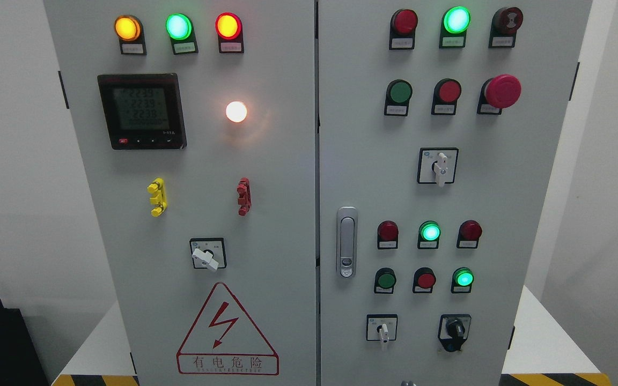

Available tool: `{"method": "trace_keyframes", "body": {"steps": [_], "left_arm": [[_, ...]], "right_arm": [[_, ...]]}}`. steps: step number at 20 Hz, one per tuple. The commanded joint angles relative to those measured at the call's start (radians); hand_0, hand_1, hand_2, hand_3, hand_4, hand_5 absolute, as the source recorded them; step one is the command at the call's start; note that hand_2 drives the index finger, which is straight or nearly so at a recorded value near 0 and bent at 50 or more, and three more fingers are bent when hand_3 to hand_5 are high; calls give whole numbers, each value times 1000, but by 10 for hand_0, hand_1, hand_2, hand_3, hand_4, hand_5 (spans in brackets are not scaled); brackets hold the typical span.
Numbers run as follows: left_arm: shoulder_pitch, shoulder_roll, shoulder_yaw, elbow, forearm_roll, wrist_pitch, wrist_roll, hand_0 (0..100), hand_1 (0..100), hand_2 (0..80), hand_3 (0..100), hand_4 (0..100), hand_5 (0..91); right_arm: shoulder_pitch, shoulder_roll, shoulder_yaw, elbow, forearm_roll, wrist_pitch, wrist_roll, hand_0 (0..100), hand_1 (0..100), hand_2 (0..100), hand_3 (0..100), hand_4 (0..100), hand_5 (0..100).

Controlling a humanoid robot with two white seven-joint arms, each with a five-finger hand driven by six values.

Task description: Release door handle

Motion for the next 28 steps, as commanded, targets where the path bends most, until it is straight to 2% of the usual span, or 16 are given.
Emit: {"method": "trace_keyframes", "body": {"steps": [1,8,12,14,16,17,19,22,24,26,28], "left_arm": [[0,0,11,17,0,1,0,120,389,0,0,0,0],[0,0,11,17,0,1,0,120,389,0,0,0,0],[0,0,11,17,0,-1,0,120,389,0,0,0,0],[0,0,11,17,0,1,0,120,389,0,0,0,0],[0,0,11,17,0,-1,0,120,389,0,0,0,0],[0,0,11,17,0,1,0,120,389,0,0,0,0],[0,0,11,17,0,1,0,120,389,0,0,0,0],[0,0,11,17,0,-1,0,120,389,0,0,0,0],[0,0,11,17,0,1,0,120,389,0,0,0,0],[0,0,11,17,0,1,0,120,389,0,0,0,0],[0,0,11,17,0,1,0,120,389,0,0,0,0]], "right_arm": [[2,0,3,-6,0,0,-4,377,118,15,172,93,0],[2,0,3,-6,5,-3,-9,379,122,18,184,101,3],[-4,-3,9,-6,118,-11,-9,371,195,17,439,369,193],[-11,-4,10,-6,210,-20,-10,383,229,17,477,407,248],[-34,-4,10,-12,296,-21,-13,381,275,0,546,474,365],[-55,-4,9,-13,337,-20,-24,365,298,0,594,541,489],[-96,-3,10,-10,435,-14,-76,340,316,0,733,686,715],[-158,-1,12,25,668,8,-157,323,339,0,899,840,896],[-184,2,35,36,799,57,-193,317,345,0,956,889,954],[-216,0,62,65,853,109,-217,311,344,0,1000,930,976],[-265,2,85,93,934,172,-249,287,350,0,1000,958,988]]}}
